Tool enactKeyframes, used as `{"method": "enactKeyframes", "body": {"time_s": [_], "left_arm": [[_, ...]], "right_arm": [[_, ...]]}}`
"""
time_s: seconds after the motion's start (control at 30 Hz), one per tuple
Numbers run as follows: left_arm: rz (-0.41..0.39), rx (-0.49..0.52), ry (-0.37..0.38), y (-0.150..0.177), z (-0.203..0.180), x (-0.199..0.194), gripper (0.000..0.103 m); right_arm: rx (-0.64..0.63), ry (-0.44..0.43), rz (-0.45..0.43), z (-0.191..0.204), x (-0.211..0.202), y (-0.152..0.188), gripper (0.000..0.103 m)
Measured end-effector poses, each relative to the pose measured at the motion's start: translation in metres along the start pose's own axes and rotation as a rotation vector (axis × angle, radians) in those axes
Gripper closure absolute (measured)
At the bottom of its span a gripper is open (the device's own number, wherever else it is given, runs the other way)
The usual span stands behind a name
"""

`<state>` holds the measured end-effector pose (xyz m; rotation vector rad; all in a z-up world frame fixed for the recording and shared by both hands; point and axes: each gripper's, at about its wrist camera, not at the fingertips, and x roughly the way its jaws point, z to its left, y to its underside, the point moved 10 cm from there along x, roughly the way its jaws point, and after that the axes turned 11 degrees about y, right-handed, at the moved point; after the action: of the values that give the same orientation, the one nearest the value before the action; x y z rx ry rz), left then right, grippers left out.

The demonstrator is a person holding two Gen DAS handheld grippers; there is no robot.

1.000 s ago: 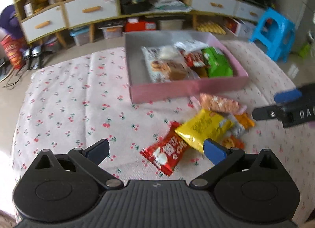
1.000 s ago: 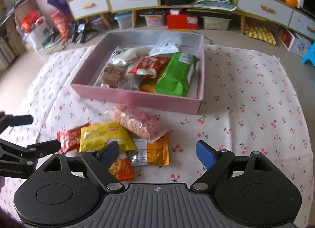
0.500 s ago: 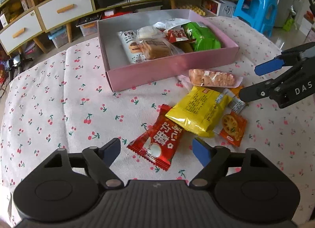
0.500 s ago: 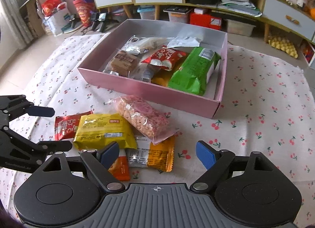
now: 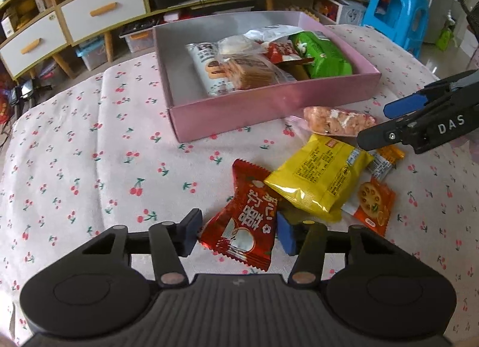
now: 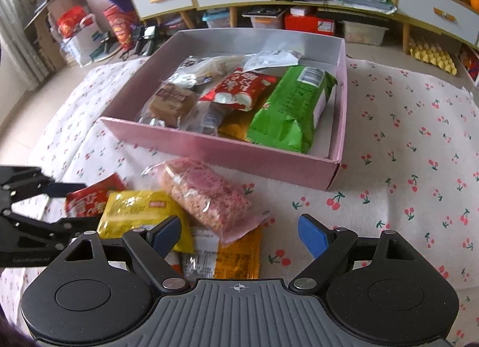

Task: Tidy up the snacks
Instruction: 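Grasp the red candy pack with the left tool while the right tool grasps the pink wafer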

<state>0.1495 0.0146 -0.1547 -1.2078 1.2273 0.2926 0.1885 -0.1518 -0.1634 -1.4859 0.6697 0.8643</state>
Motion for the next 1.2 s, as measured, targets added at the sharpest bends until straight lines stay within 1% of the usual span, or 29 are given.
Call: {"method": "enactKeyframes", "body": {"time_s": [0.2, 0.4, 0.63, 0.73, 0.9, 0.93, 0.97, 1.03, 1.2], "left_arm": [[-0.003, -0.06, -0.015, 0.001, 0.011, -0.006, 0.057], [-0.003, -0.134, -0.028, 0.002, 0.022, -0.011, 0.057], [-0.003, -0.176, -0.025, 0.002, 0.028, -0.014, 0.058], [0.002, -0.177, -0.026, 0.003, 0.028, -0.014, 0.058], [0.003, -0.182, -0.029, 0.004, 0.028, -0.015, 0.058], [0.003, -0.183, -0.029, 0.004, 0.029, -0.015, 0.058], [0.004, -0.184, -0.029, 0.004, 0.029, -0.015, 0.058], [0.002, -0.185, -0.027, 0.004, 0.029, -0.015, 0.058], [0.004, -0.185, -0.03, 0.004, 0.028, -0.014, 0.058]], "right_arm": [[0.041, 0.0, 0.003, 0.0, 0.009, -0.006, 0.016], [0.041, 0.006, -0.011, 0.005, 0.012, -0.01, 0.016], [0.019, 0.006, -0.03, 0.013, 0.013, -0.012, 0.019], [0.02, 0.002, -0.034, 0.016, 0.014, -0.014, 0.019], [0.015, -0.01, -0.041, 0.021, 0.012, -0.014, 0.026], [0.012, -0.015, -0.042, 0.022, 0.011, -0.015, 0.029], [0.012, -0.021, -0.042, 0.023, 0.01, -0.015, 0.034], [0.013, -0.029, -0.037, 0.026, 0.01, -0.015, 0.035], [0.002, -0.017, -0.024, 0.029, 0.009, -0.016, 0.039]]}}
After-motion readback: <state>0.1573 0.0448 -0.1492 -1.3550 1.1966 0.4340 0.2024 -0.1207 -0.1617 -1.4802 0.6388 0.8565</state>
